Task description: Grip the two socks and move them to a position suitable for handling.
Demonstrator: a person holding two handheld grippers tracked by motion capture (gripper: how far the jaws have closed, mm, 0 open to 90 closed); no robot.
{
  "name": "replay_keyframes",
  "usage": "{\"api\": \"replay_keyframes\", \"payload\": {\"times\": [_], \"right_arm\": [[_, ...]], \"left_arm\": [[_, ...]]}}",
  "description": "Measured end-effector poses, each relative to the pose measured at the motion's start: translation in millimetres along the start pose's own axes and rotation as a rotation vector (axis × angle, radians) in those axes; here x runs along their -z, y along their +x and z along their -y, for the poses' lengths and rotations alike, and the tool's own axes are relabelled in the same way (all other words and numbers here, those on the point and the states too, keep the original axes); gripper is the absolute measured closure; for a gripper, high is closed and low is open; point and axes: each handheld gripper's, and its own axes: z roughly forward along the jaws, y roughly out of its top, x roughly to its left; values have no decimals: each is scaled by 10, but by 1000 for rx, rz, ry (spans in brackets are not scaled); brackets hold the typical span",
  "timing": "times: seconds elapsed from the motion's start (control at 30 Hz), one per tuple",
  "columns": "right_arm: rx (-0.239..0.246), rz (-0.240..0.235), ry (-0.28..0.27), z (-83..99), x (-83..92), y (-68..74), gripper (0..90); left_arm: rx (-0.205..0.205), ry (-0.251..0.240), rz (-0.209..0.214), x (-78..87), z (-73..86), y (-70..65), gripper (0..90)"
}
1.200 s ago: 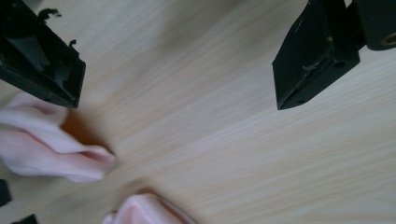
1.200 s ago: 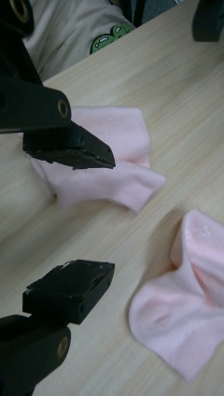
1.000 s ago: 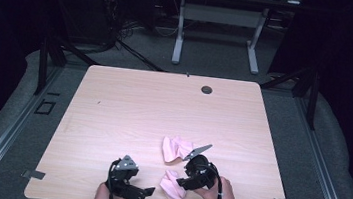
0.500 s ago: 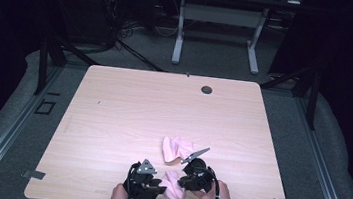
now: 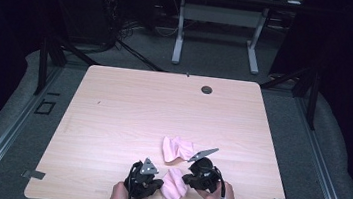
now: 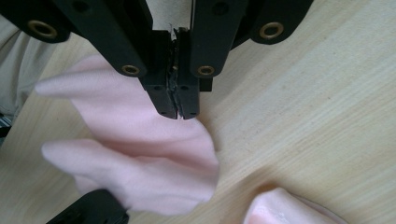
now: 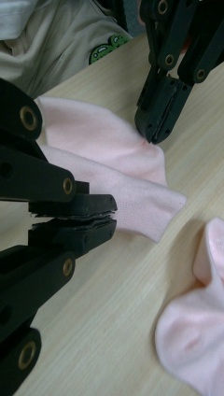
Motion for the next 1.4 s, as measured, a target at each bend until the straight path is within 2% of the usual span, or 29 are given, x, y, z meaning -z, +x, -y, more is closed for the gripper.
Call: {"api": "replay_keyframes", "payload": {"times": [0.07,0.33,0.47,0.53,0.57,0.6,0.63,0.67,0.7,0.77,0.87,0.9,0.93,1.03,1.1,1.17,1.2,1.3,1.33,1.37,1.4], "right_arm": [[-13,5,-12,18,52,-26,857],[-36,84,-30,110,167,-110,856],[-51,113,-21,154,194,-122,856],[-56,125,-4,179,183,-122,853],[-58,151,21,206,145,-129,835],[-66,156,25,215,114,-128,809],[-66,156,25,215,114,-128,809],[-71,167,28,232,96,-148,745],[-71,167,28,232,96,-148,745],[-84,162,6,244,148,-195,651],[-82,179,-13,242,198,-217,635],[-87,165,-23,233,199,-230,626],[-80,169,-7,229,190,-235,626],[-84,161,-5,231,118,-220,626],[-62,160,30,233,60,-217,630],[-66,169,28,241,-4,-200,645],[-58,174,49,242,-26,-213,656],[-66,176,43,252,-50,-214,682],[-55,175,49,248,-48,-215,697],[-69,172,12,258,-76,-197,706],[-69,172,12,258,-76,-197,706]], "left_arm": [[-3,-3,-2,6,-17,16,886],[-46,10,-21,22,-130,86,887],[-60,3,-28,5,-197,114,883],[-64,2,-32,3,-220,126,852],[-54,-5,-29,14,-221,139,810],[-39,-8,-23,25,-219,159,745],[-28,-7,-25,48,-213,187,745],[-13,-12,-22,73,-200,208,666],[6,-21,-23,103,-183,223,666],[28,-18,-35,164,-153,230,560],[52,1,-20,199,-113,205,530],[52,15,-19,194,-105,191,518],[51,49,-26,161,-93,148,517],[47,70,-45,118,-83,98,521],[31,85,-79,89,-76,51,529],[14,104,-90,67,-72,35,542],[6,111,-97,58,-70,26,572],[-17,129,-105,38,-65,14,600],[-28,141,-105,19,-59,2,626],[-36,143,-112,15,-59,-6,634],[-36,143,-112,15,-59,-6,654]]}}
